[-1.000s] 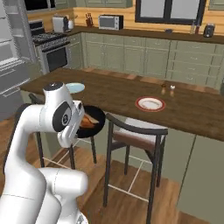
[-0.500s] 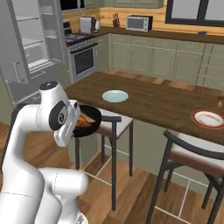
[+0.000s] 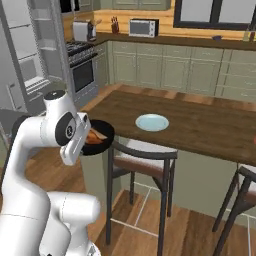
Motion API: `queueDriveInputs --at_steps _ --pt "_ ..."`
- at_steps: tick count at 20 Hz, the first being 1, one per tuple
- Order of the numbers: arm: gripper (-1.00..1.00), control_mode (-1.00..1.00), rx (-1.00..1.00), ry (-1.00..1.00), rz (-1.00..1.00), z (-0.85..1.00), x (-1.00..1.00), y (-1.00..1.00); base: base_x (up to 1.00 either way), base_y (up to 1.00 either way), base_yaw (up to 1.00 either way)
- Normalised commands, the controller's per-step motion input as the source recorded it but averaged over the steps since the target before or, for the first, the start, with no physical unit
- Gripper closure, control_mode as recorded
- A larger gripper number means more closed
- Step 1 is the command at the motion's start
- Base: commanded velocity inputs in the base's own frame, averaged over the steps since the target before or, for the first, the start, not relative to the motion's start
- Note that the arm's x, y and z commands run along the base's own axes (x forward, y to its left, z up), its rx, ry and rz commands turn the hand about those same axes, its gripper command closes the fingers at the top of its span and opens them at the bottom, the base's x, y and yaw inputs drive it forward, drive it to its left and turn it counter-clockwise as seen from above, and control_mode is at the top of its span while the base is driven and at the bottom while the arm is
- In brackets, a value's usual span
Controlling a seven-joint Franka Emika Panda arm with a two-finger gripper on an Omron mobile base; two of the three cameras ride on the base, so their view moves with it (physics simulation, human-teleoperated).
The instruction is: Pick the chicken drumstick and sweet potato from their plates and place them in the bowl. Then put the bowl in the fridge.
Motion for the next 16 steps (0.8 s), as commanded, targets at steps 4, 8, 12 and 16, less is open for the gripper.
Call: queueDriveInputs --at_steps 4,8,12,16 --pt "1.00 1.00 0.00 0.00 0.00 0.00 0.00 0.00 0.49 1.00 -0.37" --pt "1.00 1.00 0.00 0.00 0.00 0.00 0.00 0.00 0.47 1.00 -0.34" --pt "1.00 1.00 0.00 0.00 0.00 0.00 0.00 0.00 0.61 1.00 -0.27" --pt "1.00 1.00 0.00 0.00 0.00 0.00 0.00 0.00 0.68 0.77 -0.09"
